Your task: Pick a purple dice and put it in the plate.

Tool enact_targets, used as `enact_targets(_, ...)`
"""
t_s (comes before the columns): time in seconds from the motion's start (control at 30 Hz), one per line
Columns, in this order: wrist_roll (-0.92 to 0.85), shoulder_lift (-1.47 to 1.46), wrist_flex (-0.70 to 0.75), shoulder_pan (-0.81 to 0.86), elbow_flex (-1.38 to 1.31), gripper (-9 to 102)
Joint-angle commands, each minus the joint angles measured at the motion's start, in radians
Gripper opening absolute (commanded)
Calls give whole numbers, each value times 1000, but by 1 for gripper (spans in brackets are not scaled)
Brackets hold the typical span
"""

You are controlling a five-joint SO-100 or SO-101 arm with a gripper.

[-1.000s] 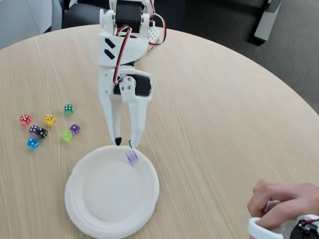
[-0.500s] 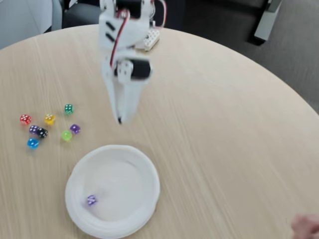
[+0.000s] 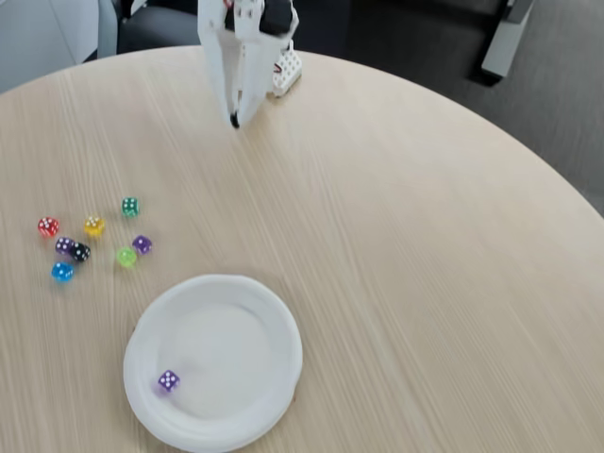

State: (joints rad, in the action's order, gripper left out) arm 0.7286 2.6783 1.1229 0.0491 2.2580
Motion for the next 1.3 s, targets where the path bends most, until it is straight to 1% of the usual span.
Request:
enact_targets(0.0,-69,107,17,-6,77,0)
enact_targets(0.1,-189,219,9,-6,209,0)
enact_targets(0.23,-259,348,8,-8,377,0)
enact_targets(0.33,-357,411,5,-8,494,0)
enact_targets(0.6,-554,434,3,-9,692,0)
enact_targets(1.0,-595,434,28,-9,726,0)
enact_targets(1.1,-595,434,28,3,727,4)
enact_targets(1.13,-604,434,28,-8,727,4)
enact_targets(1.17,-600,434,28,-8,727,1)
enact_targets(1.27,-480,434,26,-8,729,1)
